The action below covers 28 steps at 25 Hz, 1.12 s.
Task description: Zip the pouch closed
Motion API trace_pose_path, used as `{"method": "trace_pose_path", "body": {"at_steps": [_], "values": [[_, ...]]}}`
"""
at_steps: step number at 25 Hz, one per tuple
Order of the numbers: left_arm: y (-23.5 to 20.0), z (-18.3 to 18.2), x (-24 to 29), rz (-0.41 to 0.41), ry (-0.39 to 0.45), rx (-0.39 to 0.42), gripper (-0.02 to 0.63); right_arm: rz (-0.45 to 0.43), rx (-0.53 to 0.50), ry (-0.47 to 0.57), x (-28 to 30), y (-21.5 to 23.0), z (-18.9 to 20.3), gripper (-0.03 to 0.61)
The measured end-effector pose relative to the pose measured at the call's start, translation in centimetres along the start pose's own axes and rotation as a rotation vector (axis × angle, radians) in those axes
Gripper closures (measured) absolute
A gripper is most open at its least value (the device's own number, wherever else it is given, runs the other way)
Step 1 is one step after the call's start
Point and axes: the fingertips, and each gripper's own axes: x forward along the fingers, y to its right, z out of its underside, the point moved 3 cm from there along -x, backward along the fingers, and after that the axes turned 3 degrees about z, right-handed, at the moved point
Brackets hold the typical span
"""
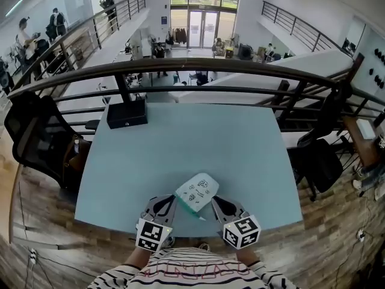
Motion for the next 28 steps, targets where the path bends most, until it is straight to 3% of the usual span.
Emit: {"method": "trace_pose_path", "body": {"at_steps": [13, 28], "values": [[1.9, 0.1, -0.5, -0.078, 0.013, -0.023, 0.588, -0.058, -0.04, -0.03, -0.7, 0.3, 0.8, 0.551], [2.8, 1.3, -1.5, -0.126, 0.012, -0.05, 0.589, -0.066, -0.048, -0.038, -1.2, 0.5, 1.6, 0.551]]}}
